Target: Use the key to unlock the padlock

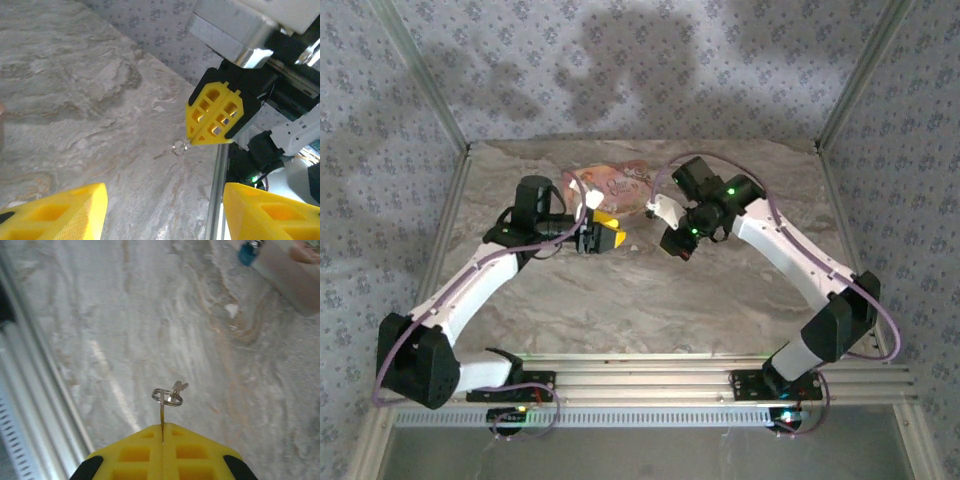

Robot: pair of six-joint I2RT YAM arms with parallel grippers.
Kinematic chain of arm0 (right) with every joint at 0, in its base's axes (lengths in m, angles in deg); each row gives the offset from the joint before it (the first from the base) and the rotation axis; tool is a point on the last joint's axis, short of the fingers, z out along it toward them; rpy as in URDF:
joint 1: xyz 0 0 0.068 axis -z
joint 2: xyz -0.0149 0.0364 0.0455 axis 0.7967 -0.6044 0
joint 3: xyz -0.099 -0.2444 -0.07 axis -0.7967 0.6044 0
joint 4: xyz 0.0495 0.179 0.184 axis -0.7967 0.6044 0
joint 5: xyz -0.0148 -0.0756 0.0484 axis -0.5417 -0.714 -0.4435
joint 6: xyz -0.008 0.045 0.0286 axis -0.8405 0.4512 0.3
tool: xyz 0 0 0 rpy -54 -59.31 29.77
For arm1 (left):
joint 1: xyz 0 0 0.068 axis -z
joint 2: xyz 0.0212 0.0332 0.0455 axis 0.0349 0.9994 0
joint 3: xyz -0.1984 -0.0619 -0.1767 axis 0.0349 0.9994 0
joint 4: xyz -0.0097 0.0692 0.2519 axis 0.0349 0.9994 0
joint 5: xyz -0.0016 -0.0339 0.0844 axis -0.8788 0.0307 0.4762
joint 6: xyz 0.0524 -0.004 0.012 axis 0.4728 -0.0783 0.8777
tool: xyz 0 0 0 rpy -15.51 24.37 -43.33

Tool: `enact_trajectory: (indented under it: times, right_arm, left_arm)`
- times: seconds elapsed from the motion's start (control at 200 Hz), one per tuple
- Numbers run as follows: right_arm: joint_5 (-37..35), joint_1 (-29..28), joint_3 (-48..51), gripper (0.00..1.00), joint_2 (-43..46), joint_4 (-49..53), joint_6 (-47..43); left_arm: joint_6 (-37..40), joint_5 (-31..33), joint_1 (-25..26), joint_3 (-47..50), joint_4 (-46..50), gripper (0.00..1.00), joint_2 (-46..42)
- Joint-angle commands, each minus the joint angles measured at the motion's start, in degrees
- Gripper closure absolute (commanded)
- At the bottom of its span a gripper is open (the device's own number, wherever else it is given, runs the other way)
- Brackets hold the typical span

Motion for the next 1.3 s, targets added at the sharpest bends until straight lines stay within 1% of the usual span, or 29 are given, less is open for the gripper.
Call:
enact_trajectory:
  times: [0.0, 0.135, 0.21, 0.32, 0.465, 0.625, 0.889, 0.969, 1.194, 1.239, 1.294]
  right_arm:
    - [9.8, -0.1, -0.8, 1.00, 3.1, 2.4, 1.4]
    - [12.0, 0.0, -0.3, 1.00, 4.4, 2.0, 1.6]
    - [12.2, 0.0, -0.3, 1.00, 4.5, 2.2, 1.5]
    - [11.9, -0.1, -0.4, 1.00, 4.7, 2.6, 1.4]
    - [11.2, -0.6, -0.2, 1.00, 5.0, 2.7, 1.4]
    - [11.2, -1.2, -0.1, 1.00, 5.3, 2.6, 1.6]
    - [10.1, -2.4, -0.5, 1.00, 5.1, 2.8, 2.1]
    - [10.1, -2.6, -0.6, 1.00, 5.1, 2.9, 2.3]
    - [10.5, -2.5, -0.6, 1.00, 5.1, 2.3, 2.8]
    - [10.7, -2.5, -0.6, 1.00, 5.1, 2.1, 2.9]
    - [10.9, -2.5, -0.6, 1.00, 4.9, 2.0, 3.1]
  left_arm:
    - [2.0, -4.0, 1.3, -1.2, -3.4, 0.38, -1.5]
    - [2.8, -5.3, 3.3, -2.7, -2.1, 0.42, -0.1]
    - [4.6, -5.4, 4.9, -4.4, 0.9, 0.45, 1.1]
    - [6.6, -5.4, 6.7, -6.6, 4.5, 0.45, 2.7]
    - [6.8, -6.3, 7.7, -7.6, 5.3, 0.47, 4.1]
    - [8.0, -6.6, 8.7, -9.0, 7.8, 0.53, 5.9]
    - [8.4, -7.1, 9.8, -10.2, 9.0, 0.51, 7.7]
    - [9.1, -7.9, 10.0, -10.7, 10.1, 0.53, 8.2]
    - [11.4, -9.2, 10.1, -11.2, 13.7, 0.68, 9.0]
    - [11.4, -9.3, 10.1, -11.2, 13.9, 0.73, 9.1]
    - [11.5, -9.5, 10.1, -11.3, 14.1, 0.84, 9.2]
